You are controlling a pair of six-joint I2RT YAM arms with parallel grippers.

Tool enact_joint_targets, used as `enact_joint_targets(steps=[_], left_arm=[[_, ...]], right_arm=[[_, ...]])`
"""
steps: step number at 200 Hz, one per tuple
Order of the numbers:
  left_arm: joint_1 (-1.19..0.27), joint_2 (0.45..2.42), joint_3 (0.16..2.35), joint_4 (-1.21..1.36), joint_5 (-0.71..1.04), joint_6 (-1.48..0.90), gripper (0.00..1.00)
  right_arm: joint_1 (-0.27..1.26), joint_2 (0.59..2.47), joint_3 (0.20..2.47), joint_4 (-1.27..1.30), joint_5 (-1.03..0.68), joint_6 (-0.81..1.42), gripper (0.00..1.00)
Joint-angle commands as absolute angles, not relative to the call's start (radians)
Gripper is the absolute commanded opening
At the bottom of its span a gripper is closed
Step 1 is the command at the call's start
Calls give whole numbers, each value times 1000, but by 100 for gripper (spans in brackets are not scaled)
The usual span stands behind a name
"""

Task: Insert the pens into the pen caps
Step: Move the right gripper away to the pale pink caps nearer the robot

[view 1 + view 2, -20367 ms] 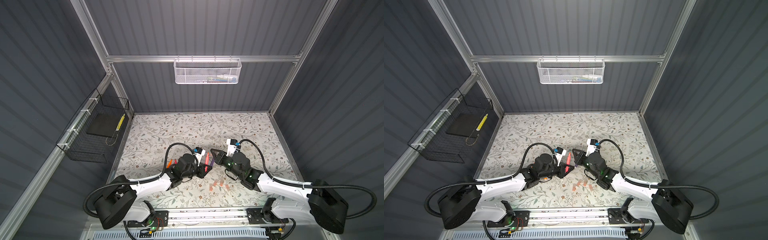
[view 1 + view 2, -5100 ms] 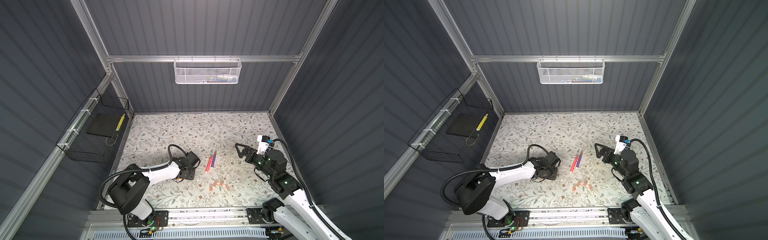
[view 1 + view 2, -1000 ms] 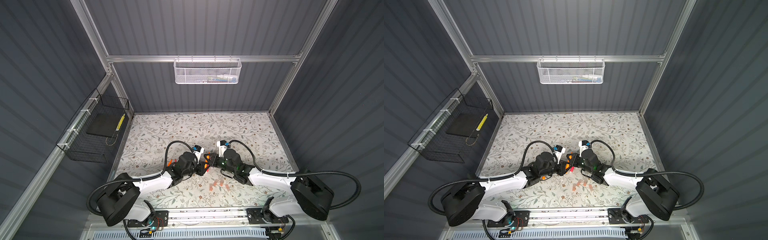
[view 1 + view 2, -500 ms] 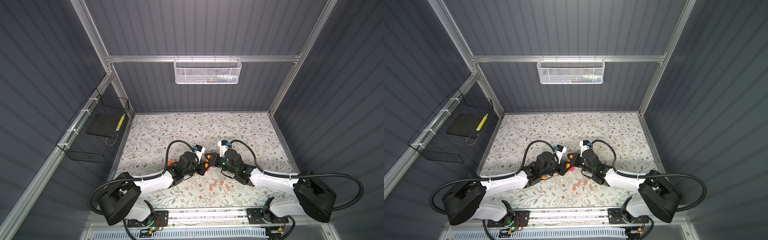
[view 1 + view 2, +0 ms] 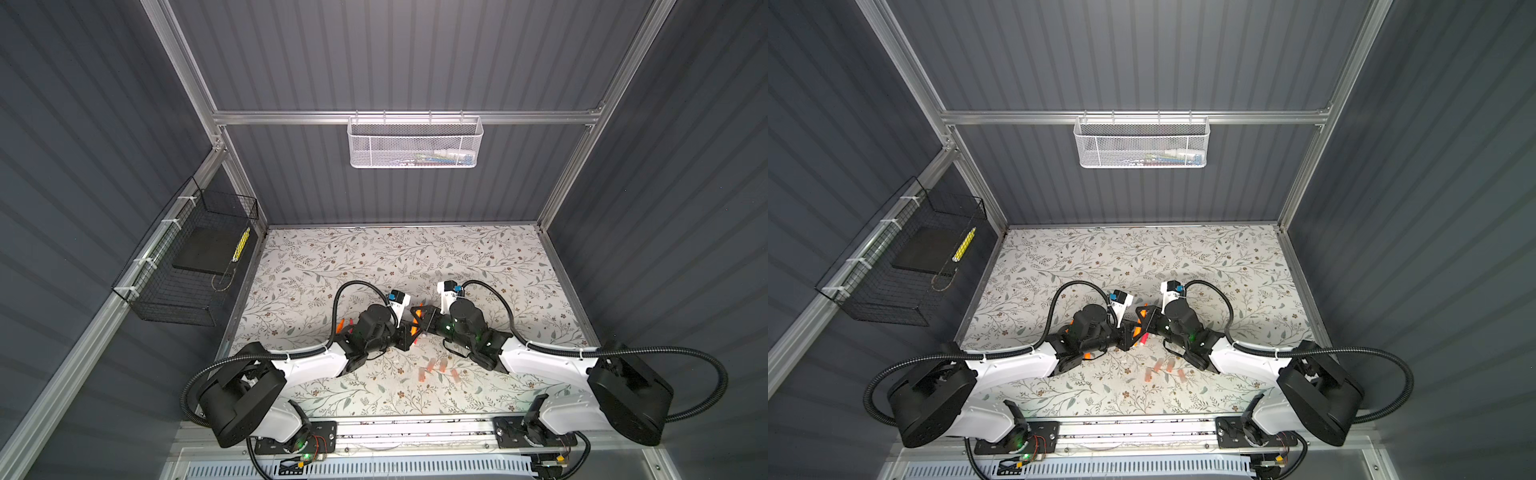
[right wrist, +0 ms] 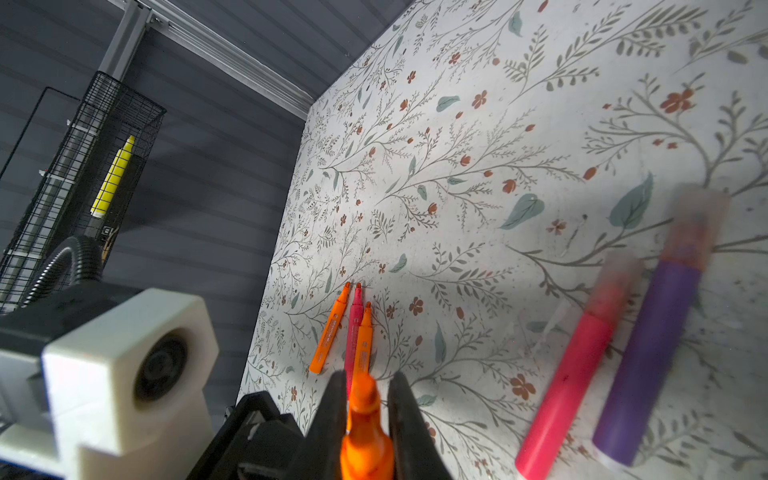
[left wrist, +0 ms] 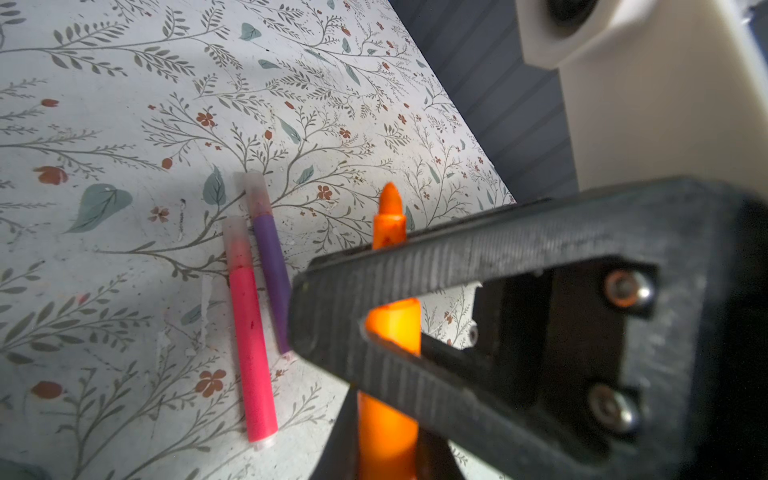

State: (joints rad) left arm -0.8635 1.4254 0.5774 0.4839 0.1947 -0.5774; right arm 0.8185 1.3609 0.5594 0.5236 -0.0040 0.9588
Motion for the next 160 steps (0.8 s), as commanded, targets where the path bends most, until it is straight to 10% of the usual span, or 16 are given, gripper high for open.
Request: enact_joint_targets(steps=[1, 39, 160], left_arm=[[-857, 1425, 584, 413, 116, -595, 0], [-737, 1425, 533, 366, 126, -653, 0], [-718, 1183, 426, 318, 136, -612, 0]], right_arm=[[820, 1329, 547, 492, 29, 944, 33], [822, 1224, 543, 296, 70, 882, 63], [854, 1099, 475, -274, 197, 833, 53]])
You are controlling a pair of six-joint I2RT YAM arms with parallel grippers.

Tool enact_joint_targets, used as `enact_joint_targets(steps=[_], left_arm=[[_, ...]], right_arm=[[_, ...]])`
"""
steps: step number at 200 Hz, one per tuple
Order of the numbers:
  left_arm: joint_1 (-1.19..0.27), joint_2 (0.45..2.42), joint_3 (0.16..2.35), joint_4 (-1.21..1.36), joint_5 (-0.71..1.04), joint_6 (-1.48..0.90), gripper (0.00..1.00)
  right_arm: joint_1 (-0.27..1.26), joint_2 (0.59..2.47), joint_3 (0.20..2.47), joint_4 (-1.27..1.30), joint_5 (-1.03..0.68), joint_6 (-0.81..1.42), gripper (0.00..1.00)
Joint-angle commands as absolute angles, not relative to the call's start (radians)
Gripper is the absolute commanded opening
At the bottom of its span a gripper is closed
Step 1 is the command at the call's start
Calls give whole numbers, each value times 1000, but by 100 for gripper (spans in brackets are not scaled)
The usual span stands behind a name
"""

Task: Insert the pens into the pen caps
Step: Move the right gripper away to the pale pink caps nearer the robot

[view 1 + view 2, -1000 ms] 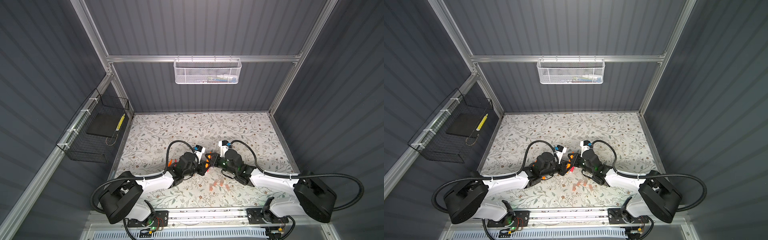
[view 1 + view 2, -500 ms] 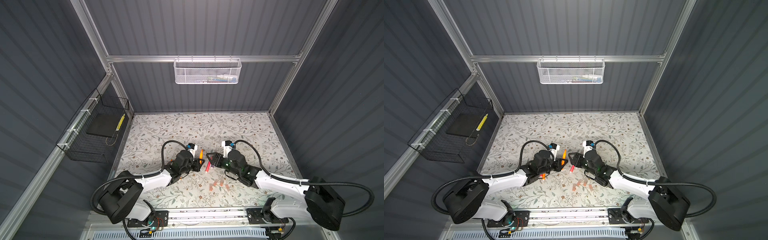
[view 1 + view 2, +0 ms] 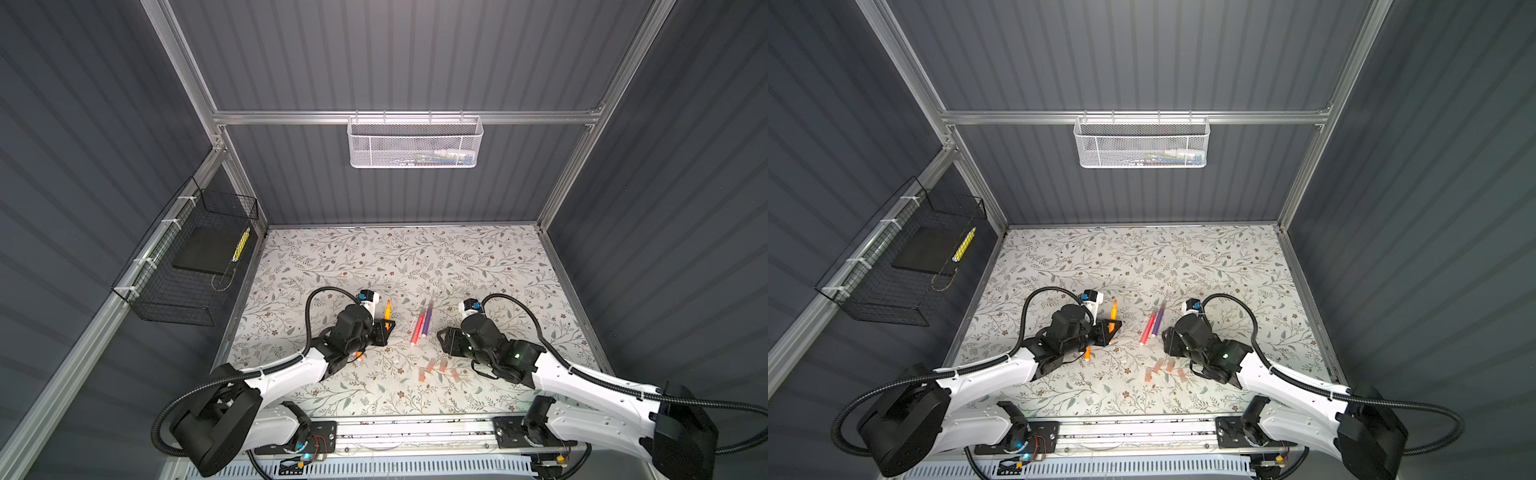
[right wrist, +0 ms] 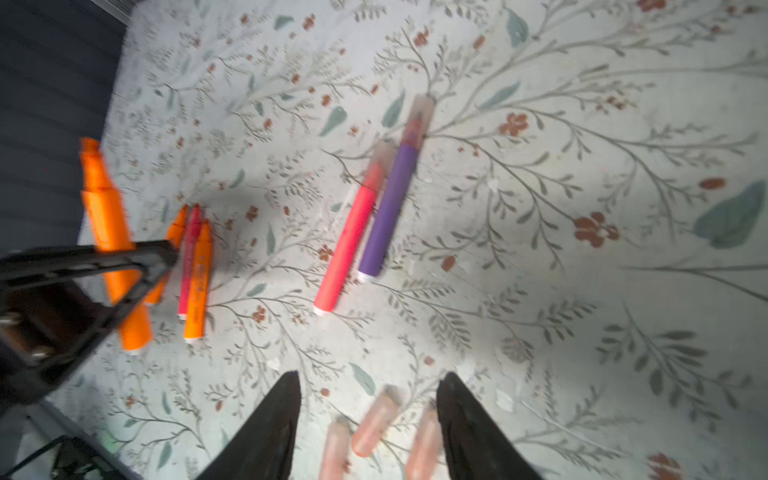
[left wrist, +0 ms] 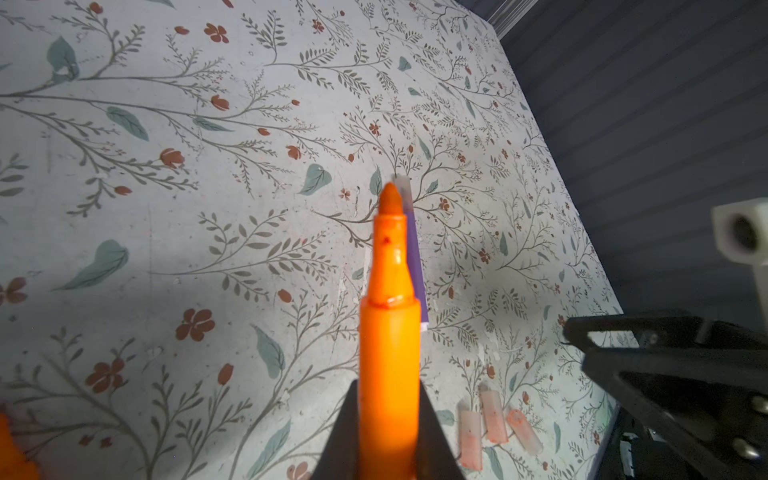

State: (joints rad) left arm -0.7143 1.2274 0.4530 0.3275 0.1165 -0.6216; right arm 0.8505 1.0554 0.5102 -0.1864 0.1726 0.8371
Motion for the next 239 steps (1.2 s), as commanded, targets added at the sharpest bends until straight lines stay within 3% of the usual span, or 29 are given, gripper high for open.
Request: enact_joint_targets(steps=[1, 41, 101, 239], left_arm=[[-719, 1180, 424, 317, 137, -613, 0], [-718, 1115, 404, 291, 138, -623, 0], [-719, 1092, 394, 285, 143, -628, 0], [-719, 1057, 387, 265, 139, -634, 0]], right_arm=[[854, 1103, 474, -273, 196, 833, 53], [876, 1189, 487, -289, 176, 828, 42], [980, 1081, 450, -383, 229, 904, 44], [1086, 1287, 530, -498, 302, 953, 38]])
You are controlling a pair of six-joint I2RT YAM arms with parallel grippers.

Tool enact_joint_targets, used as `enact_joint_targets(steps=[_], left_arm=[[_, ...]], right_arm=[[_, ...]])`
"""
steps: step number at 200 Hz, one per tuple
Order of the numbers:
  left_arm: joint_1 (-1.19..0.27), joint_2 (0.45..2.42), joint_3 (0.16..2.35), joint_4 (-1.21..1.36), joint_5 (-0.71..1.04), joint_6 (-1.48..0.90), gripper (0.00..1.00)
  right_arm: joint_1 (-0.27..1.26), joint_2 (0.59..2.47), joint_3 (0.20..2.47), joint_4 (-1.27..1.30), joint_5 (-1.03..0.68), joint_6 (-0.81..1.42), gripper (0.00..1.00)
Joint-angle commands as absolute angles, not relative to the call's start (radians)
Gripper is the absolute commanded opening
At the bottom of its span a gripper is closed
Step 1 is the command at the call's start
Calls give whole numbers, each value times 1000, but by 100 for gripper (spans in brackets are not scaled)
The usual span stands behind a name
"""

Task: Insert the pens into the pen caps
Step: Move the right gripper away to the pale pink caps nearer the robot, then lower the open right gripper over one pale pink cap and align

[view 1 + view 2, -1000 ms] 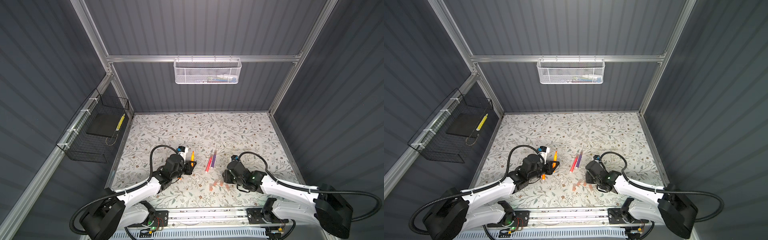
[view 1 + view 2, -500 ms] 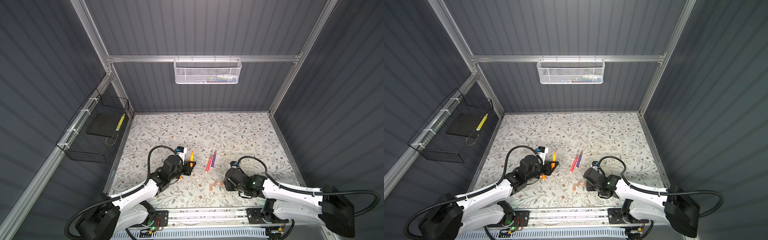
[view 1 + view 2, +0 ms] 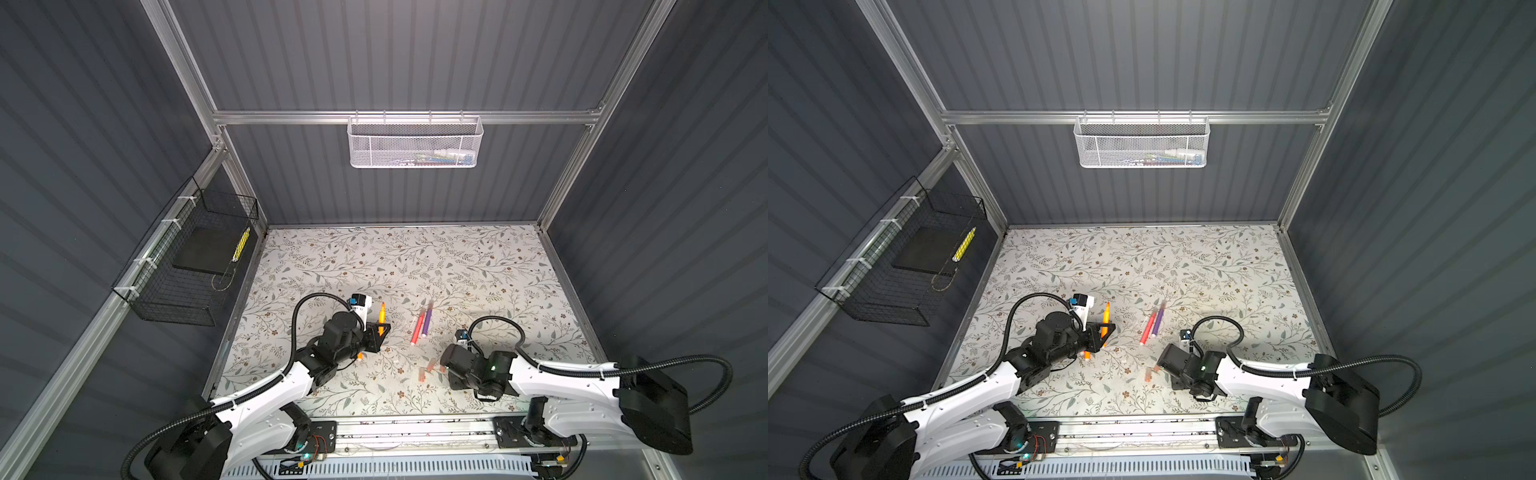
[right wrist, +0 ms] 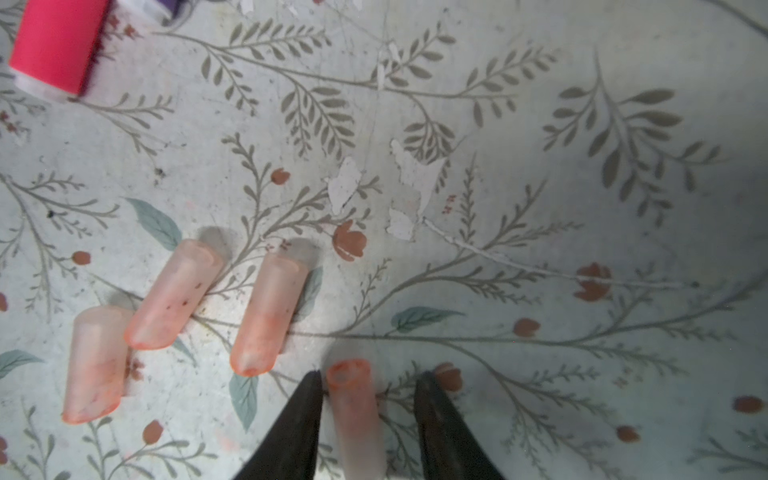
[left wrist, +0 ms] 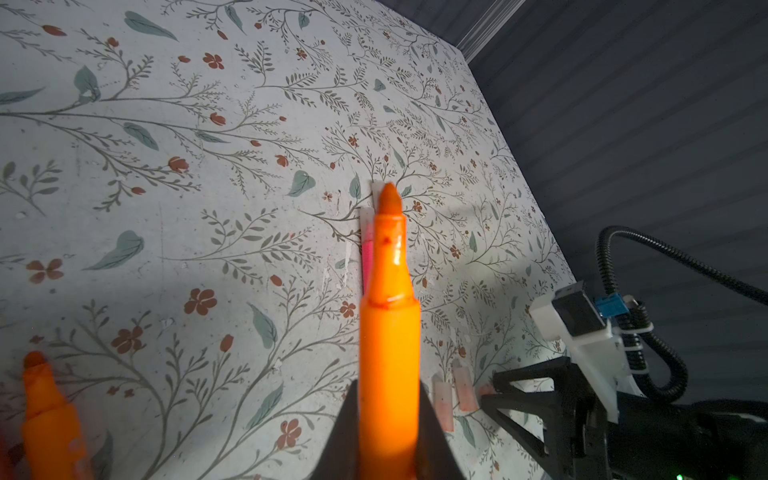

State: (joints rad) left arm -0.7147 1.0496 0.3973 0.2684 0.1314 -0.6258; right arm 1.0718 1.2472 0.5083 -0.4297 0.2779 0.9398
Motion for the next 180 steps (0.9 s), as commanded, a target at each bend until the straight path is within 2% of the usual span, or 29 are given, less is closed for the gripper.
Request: enact_joint_targets(steps=[1, 102, 180], left_arm=[[-719, 1056, 387, 265, 140, -634, 0], [-719, 1044, 383, 258, 135, -634, 0], [-719, 1012, 374, 247, 135, -640, 0]], right_arm=[[1087, 1288, 531, -499, 304, 953, 38], [1181, 1200, 534, -637, 336, 1022, 47], [1174, 1201, 499, -616, 354, 1058, 43]])
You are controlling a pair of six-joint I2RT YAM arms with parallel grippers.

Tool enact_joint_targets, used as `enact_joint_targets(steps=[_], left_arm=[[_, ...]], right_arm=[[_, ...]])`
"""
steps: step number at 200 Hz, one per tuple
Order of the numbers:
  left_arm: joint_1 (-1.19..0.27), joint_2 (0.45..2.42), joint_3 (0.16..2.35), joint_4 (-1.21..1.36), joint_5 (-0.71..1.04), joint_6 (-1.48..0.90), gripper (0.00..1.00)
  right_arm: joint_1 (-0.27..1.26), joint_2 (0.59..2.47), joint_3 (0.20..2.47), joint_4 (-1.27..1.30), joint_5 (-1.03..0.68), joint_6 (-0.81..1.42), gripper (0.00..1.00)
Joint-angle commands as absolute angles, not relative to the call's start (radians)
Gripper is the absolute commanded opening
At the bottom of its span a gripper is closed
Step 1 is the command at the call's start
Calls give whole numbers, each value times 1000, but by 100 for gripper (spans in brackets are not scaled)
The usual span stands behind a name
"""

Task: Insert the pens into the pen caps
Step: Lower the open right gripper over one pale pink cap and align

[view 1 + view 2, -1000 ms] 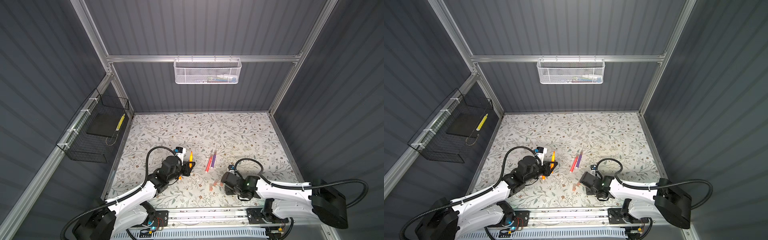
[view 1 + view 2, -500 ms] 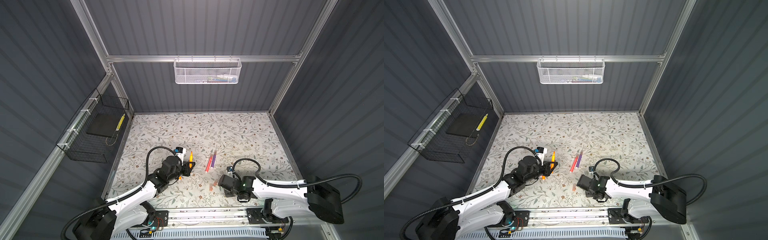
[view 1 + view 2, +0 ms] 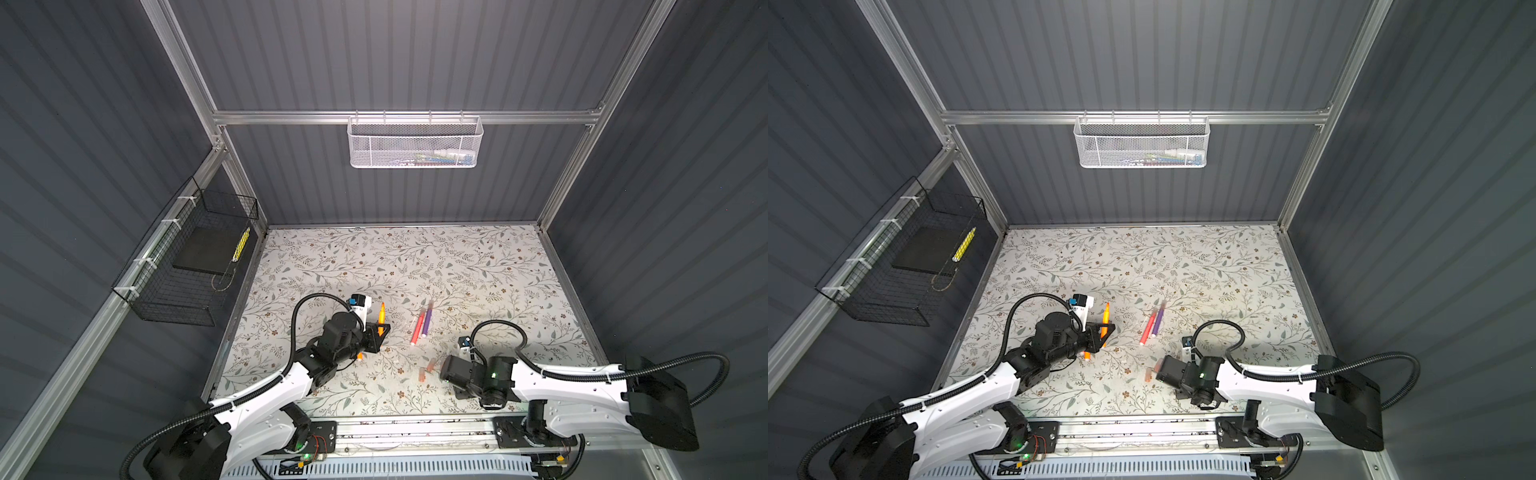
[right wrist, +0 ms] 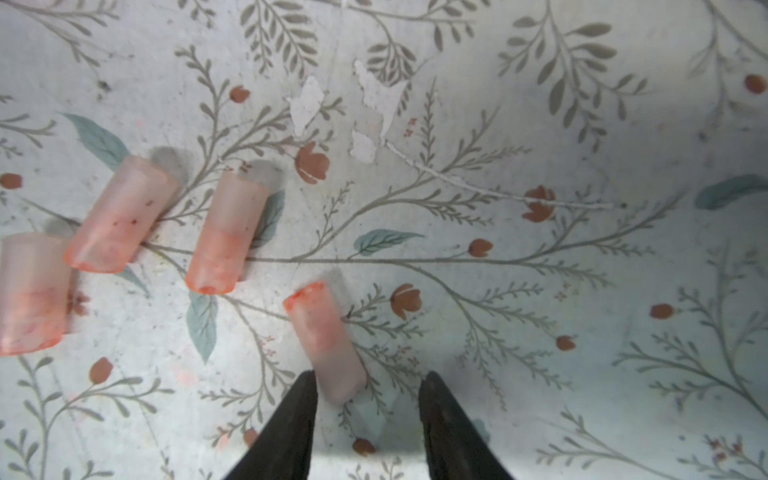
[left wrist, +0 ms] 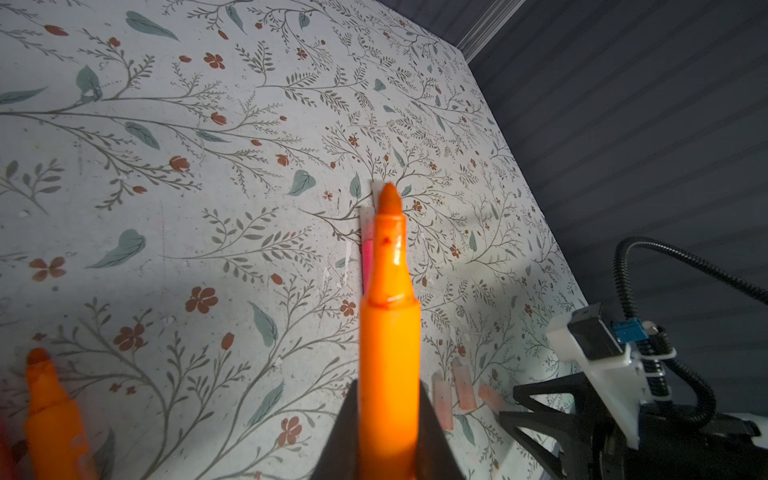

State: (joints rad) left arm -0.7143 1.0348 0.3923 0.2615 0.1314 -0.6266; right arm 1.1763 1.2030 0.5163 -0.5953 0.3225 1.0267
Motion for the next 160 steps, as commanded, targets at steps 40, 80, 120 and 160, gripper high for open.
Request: enact_joint_targets(steps=[40, 80, 120, 160], left_arm=[[-719, 1005, 371, 246, 138, -643, 0], [-719, 992, 374, 234, 135, -640, 0], [-719, 986, 374, 229, 133, -640, 0], [-719, 989, 374, 229, 133, -635, 0]], right_arm=[[1125, 1210, 479, -599, 350, 1071, 39], [1058, 1250, 462, -545, 324, 1038, 35], [1015, 1274, 460, -501, 325, 1007, 34], [958, 1324, 464, -430, 322, 963, 34]])
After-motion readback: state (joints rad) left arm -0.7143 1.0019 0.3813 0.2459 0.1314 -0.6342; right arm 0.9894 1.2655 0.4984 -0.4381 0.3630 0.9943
